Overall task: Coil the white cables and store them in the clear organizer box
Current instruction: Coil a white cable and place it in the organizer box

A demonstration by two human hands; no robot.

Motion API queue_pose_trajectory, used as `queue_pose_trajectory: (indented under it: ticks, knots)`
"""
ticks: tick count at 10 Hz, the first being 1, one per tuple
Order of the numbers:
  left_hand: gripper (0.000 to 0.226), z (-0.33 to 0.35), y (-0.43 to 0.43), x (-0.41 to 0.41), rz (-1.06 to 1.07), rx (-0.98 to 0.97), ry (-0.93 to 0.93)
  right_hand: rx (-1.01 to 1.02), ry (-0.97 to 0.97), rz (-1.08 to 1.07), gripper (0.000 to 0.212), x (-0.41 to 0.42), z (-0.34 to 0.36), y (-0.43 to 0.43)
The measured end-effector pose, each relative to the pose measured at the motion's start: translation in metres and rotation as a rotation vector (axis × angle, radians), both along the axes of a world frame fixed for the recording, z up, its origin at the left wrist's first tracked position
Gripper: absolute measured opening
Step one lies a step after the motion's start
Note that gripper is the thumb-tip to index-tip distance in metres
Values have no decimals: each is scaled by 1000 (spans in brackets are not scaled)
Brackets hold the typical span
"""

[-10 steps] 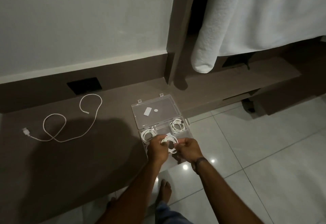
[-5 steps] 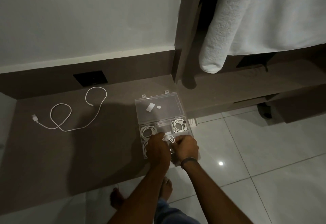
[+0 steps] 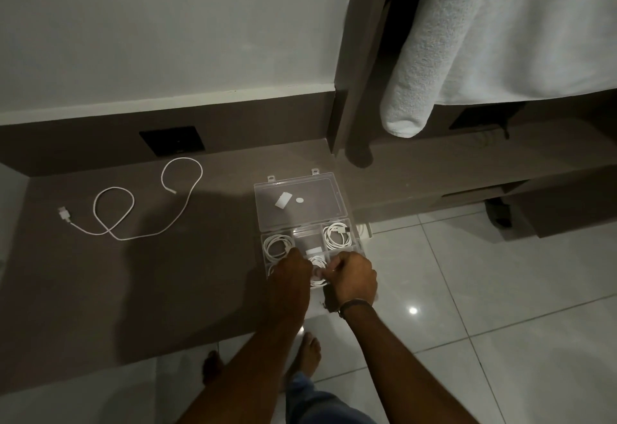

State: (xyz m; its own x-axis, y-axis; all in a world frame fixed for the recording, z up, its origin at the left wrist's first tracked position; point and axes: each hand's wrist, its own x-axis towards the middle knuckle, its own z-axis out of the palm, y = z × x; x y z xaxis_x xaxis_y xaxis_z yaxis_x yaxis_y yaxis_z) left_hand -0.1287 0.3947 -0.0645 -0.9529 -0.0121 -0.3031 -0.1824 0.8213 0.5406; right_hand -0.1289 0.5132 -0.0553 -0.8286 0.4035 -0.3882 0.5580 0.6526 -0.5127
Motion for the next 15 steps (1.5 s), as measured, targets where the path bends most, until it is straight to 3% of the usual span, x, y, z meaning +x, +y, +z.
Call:
queue_pose_trajectory:
  ticks: [1,2,3,7,10,12,14,15]
  knots:
    - [22,-3,5,-1,-106,-84,-80,0,5,47,41,0,-3,5]
    - [25,0,5,2,-68,-34,-47,-43,6,96,21,1,-4,12]
    - [46,1,-1,3,-170,-48,-22,-81,16,176,9,3,-1,22]
    - [41,8,-5,3,-154,-50,58,78,-103,452,17,-5,10,23]
    - [34,3,-8,2,-108,28,106,164,-262,242,45,-23,15,14]
    - [18,-2,-14,-2,-51,137,134,-75,-643,196,16,-44,21,21]
    - [19,-1,-14,-1,-95,142,186,-65,-512,23,43,-41,16,19]
    - [24,-2,-14,-2,-161,72,119,-3,-390,-28,64,-37,11,14]
